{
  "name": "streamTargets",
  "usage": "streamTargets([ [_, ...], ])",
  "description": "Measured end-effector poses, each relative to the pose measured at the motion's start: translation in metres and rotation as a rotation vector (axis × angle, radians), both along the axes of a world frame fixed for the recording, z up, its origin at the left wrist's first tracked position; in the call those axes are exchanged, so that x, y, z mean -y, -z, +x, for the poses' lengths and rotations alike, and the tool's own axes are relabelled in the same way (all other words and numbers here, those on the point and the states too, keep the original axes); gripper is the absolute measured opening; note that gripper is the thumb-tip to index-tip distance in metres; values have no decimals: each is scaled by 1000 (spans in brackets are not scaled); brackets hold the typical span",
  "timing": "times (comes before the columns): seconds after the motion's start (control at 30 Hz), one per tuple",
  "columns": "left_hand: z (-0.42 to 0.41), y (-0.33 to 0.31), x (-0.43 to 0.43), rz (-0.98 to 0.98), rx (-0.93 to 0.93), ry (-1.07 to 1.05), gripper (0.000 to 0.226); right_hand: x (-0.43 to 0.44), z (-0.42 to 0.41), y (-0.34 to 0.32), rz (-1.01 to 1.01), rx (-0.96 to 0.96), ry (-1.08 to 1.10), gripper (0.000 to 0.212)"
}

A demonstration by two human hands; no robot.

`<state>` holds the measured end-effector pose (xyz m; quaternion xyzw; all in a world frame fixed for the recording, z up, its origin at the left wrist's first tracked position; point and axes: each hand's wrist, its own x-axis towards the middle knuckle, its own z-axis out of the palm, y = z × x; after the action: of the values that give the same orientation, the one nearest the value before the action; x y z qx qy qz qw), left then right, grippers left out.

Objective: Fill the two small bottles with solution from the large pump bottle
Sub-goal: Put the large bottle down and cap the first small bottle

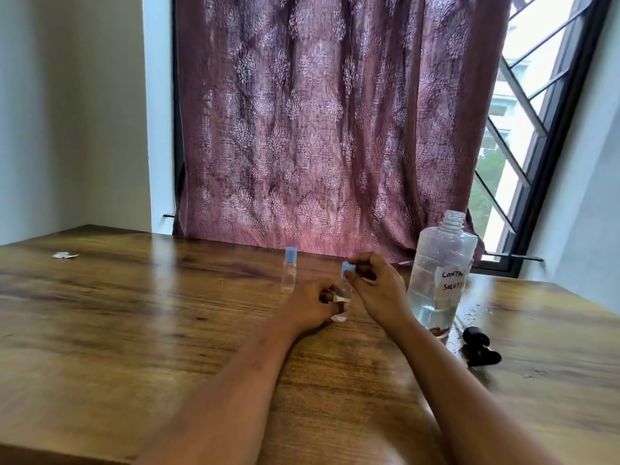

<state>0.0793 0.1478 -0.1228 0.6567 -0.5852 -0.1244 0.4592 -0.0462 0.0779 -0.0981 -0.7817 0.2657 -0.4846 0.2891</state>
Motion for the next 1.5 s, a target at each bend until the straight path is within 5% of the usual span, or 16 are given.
streamTargets([
  [0.8,4,-2,9,11,38,18,26,10,-3,-4,-98,-196,-106,34],
  [1.07,5,0,11,-4,62,34,25,10,-5,-7,8,-157,-156,26],
  [1.33,3,0,11,-14,79,19,18,8,7,-1,-77,-95,61,25],
  [1.5,1,0,10,-9,60,25,18,8,5,-4,-31,-83,-56,19],
])
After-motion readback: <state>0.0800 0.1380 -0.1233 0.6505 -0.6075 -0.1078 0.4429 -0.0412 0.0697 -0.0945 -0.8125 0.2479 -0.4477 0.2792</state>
